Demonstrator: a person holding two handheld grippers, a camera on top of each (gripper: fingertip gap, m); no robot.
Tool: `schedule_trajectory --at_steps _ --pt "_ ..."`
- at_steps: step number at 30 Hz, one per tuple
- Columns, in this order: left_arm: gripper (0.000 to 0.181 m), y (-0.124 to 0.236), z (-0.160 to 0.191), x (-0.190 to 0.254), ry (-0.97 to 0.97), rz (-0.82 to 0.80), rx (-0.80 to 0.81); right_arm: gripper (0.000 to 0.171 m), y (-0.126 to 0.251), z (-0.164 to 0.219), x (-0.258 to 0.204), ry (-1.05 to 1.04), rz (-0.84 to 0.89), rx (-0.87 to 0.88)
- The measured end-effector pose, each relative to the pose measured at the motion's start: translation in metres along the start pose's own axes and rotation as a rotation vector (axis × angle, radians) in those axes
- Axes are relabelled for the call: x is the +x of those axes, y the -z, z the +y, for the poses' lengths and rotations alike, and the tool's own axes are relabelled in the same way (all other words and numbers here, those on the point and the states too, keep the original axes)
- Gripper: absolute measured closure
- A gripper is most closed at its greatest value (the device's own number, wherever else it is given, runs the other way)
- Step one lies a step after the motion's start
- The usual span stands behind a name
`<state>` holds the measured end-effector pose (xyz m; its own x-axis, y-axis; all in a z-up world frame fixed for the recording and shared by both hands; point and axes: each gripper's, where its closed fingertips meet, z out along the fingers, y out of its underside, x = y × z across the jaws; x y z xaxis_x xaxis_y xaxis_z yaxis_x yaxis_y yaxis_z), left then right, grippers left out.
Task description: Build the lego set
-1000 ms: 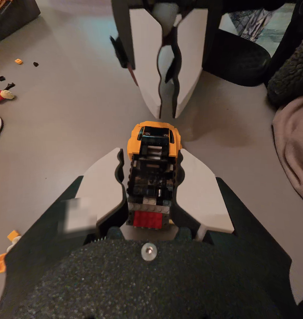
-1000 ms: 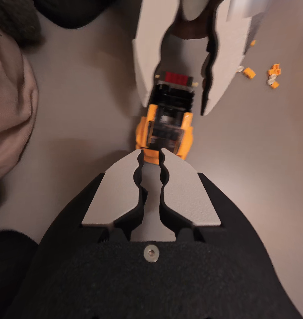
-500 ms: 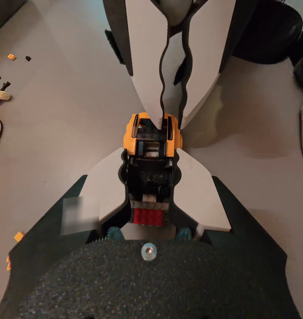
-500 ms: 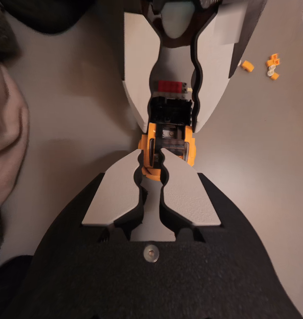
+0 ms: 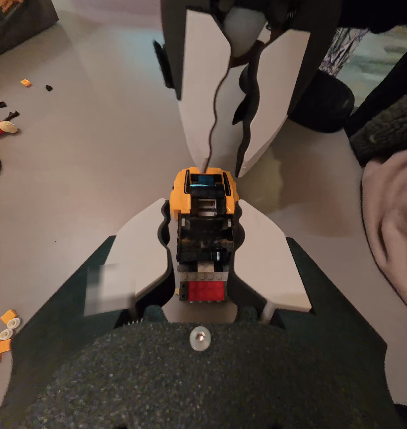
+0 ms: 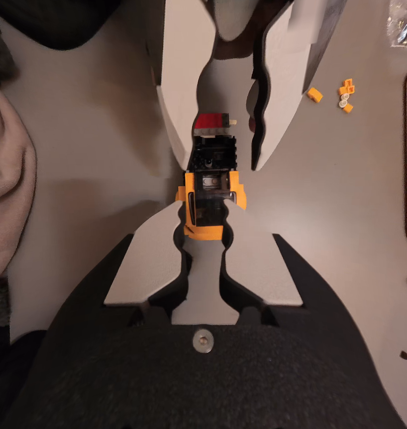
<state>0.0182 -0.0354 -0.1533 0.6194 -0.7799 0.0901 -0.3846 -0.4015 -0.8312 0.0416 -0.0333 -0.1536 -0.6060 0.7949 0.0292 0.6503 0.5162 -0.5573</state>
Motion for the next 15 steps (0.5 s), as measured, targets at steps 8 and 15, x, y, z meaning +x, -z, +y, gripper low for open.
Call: schedule_trajectory --at_steps 8,15 --pt "0.130 -0.014 0.010 0.002 -0.020 -0.019 -0.079 0.126 -0.019 0.005 0.009 -0.003 -0.088 -0.105" --pt "0.140 -0.014 0.007 0.003 -0.007 -0.021 -0.077 0.127 -0.019 0.006 0.008 0.010 -0.119 -0.122"
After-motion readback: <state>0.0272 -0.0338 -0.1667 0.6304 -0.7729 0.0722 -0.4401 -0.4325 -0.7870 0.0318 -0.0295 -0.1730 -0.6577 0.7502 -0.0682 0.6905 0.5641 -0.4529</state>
